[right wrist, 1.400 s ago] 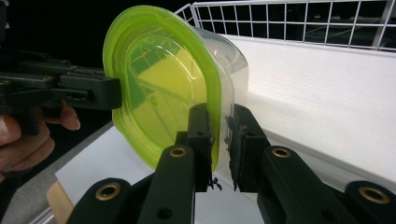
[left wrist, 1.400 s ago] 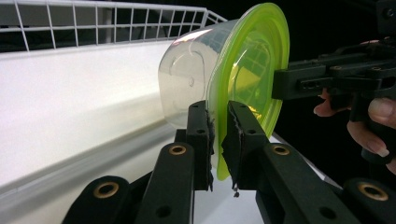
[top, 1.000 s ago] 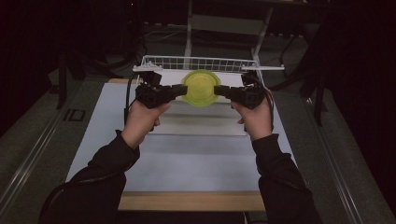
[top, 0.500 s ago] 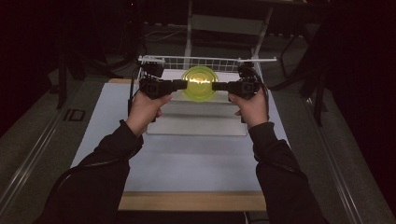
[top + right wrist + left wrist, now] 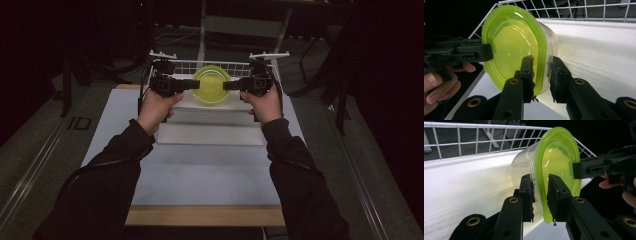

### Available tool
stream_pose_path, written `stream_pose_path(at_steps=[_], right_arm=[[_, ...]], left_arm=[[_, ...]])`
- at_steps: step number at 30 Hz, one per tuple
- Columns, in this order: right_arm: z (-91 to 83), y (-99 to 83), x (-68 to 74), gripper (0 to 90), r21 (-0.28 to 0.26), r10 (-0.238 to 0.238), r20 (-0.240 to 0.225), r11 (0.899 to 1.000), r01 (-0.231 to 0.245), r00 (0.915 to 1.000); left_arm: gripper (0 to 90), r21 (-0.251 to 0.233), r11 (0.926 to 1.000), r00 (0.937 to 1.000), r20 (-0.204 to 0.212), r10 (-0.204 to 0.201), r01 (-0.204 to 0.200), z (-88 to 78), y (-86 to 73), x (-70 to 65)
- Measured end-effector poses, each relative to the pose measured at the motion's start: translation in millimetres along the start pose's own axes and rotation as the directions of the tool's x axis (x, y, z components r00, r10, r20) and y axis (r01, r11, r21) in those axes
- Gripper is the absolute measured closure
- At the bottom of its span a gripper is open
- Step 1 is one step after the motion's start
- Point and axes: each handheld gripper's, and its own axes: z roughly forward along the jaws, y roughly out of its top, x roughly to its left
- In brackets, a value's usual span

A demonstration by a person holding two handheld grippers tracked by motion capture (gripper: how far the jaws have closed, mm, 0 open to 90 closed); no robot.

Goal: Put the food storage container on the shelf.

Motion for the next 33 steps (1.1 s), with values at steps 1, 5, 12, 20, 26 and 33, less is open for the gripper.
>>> stream_pose_path(at_steps=[1,5,12,20,26,33], right_arm=[[0.9,0.7,-0.3,72.9,0.000,-0.001,0.001,1.000,0.001,1.0000],[7.0,2.4,-0.8,66.1,-0.011,0.006,0.014,1.000,-0.006,0.9999],[11.4,6.5,-1.1,60.2,-0.027,-0.002,0.042,1.000,0.003,0.9991],[11.9,11.2,-7.1,57.4,-0.038,0.014,0.048,0.999,-0.013,0.9987],[15.9,11.8,-13.0,57.6,-0.049,0.036,0.038,0.998,-0.035,0.9986],[15.3,13.3,-7.6,53.3,-0.061,0.005,0.029,0.998,-0.003,0.9996]], left_arm=[[72.7,-0.003,1.0000,1.0000,-0.005,0.006,-0.006,1.5,0.3,1.4],[66.6,-0.017,0.9998,1.0000,-0.004,0.005,-0.005,8.2,0.7,5.0],[61.3,-0.035,0.9994,0.9999,-0.012,0.006,-0.007,14.0,2.8,8.0],[58.2,-0.040,0.9992,0.9990,-0.043,-0.009,0.007,18.9,5.6,17.4],[54.2,-0.056,0.9984,0.9985,-0.055,-0.003,0.000,21.9,5.8,18.2],[47.7,-0.067,0.9977,0.9983,-0.056,-0.011,0.007,21.5,6.6,17.0]])
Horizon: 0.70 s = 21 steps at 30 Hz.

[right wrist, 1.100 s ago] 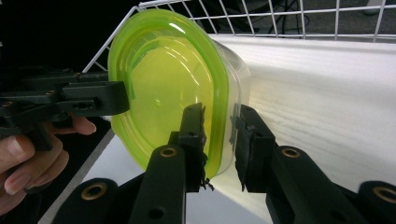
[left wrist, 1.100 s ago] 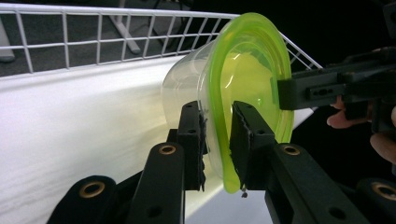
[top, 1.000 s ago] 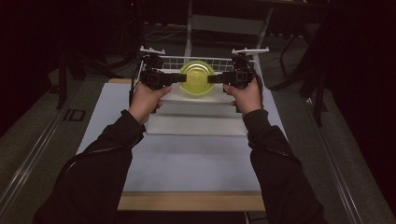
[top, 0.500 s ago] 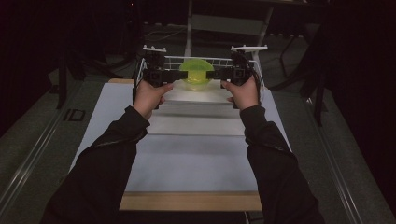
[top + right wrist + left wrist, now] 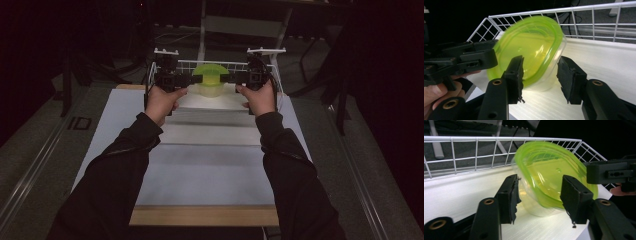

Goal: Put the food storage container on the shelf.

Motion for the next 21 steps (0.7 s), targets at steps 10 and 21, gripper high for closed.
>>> stream_pose_path(at_steps=[10,21], right_arm=[[-5.0,-2.4,0.2,48.6,-0.019,-0.004,0.012,1.000,0.005,0.9999],[-10.0,-5.8,0.4,45.5,-0.016,-0.006,0.021,1.000,0.006,0.9998]], left_arm=[[45.4,0.002,0.9999,0.9993,0.034,0.013,-0.013,-2.2,-2.6,-6.0],[46.8,0.008,1.0000,0.9972,0.075,0.000,0.000,-8.5,-9.7,-13.8]])
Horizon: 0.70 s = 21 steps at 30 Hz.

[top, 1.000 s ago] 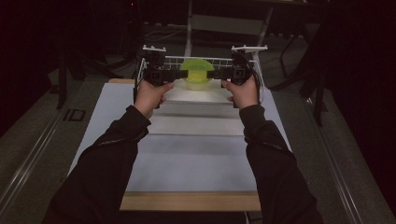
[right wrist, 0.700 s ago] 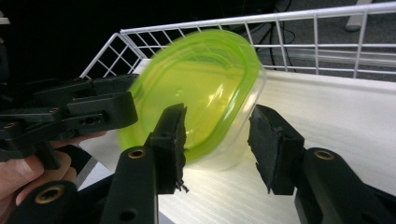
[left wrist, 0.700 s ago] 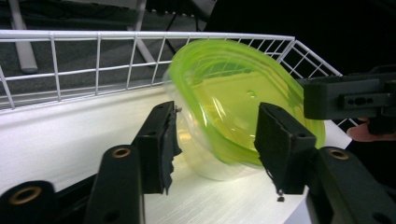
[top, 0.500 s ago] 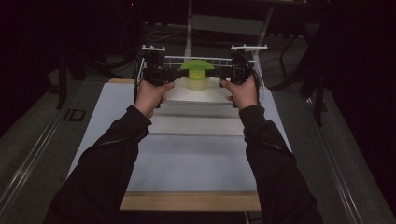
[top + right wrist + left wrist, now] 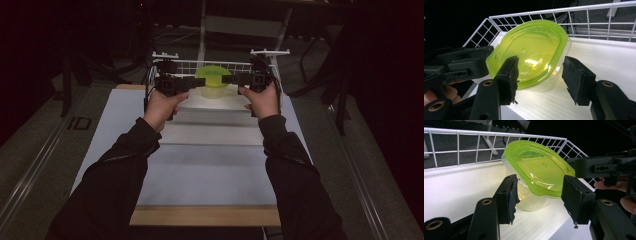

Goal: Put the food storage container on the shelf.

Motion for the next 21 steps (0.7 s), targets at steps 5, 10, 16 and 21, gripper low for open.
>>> stream_pose_path(at_steps=[5,10,16,21], right_arm=[[-5.1,-2.0,-0.9,45.5,-0.003,0.002,0.016,1.000,-0.002,0.9999],[-11.0,-5.1,-1.5,46.2,-0.004,0.002,0.017,1.000,-0.002,0.9999],[-16.8,-8.3,-0.7,46.2,-0.013,-0.002,0.025,1.000,0.003,0.9997],[-25.2,-13.2,1.3,43.7,-0.032,-0.033,0.053,0.999,0.035,0.9981]], left_arm=[[47.3,0.015,0.9997,0.9993,0.033,0.017,-0.018,-1.7,-3.6,-6.1],[47.4,0.008,0.9997,0.9988,0.045,0.022,-0.022,-3.8,-6.7,-12.5],[47.5,-0.004,0.9981,0.9979,0.021,0.061,-0.061,-8.2,-7.8,-21.3],[43.9,-0.019,0.9982,0.9983,0.009,0.058,-0.057,-18.2,-11.8,-19.1]])
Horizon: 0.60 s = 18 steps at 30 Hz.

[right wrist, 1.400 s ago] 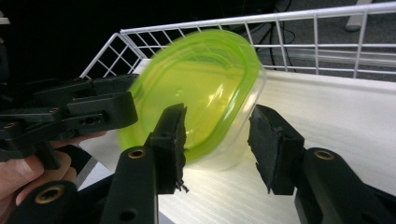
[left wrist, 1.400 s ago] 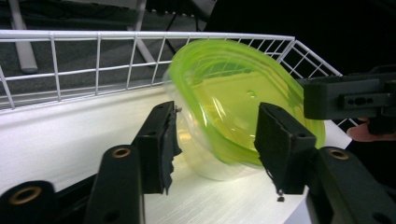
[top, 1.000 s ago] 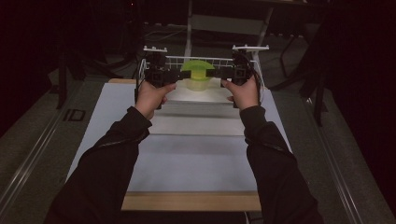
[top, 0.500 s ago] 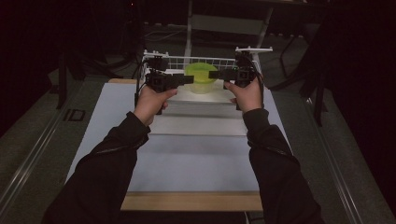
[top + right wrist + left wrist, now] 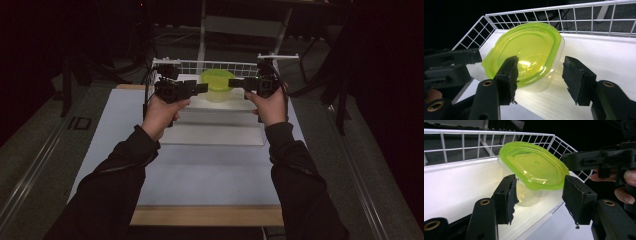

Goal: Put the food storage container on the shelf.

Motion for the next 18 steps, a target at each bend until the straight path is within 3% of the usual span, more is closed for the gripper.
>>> stream_pose_path(at_steps=[3,13,17,18], right_arm=[[-6.7,-3.4,2.5,41.6,-0.008,-0.032,0.007,0.999,0.032,0.9995],[-29.4,-24.3,19.7,34.3,-0.031,-0.119,0.002,0.992,0.119,0.9929],[-37.2,-33.6,25.0,27.6,-0.033,-0.146,-0.031,0.989,0.145,0.9888],[-38.5,-35.9,25.7,26.5,-0.036,-0.157,-0.042,0.987,0.155,0.9867]], left_arm=[[43.9,-0.014,0.9999,1.0000,0.003,0.000,0.000,-5.9,-4.7,-2.0],[41.3,-0.029,0.9970,0.9970,0.028,0.073,-0.072,-21.7,-20.8,-25.2],[36.8,-0.070,0.9901,0.9892,0.073,0.127,-0.122,-29.4,-23.9,-38.8],[31.7,-0.083,0.9874,0.9869,0.078,0.141,-0.135,-31.4,-24.6,-42.1]])
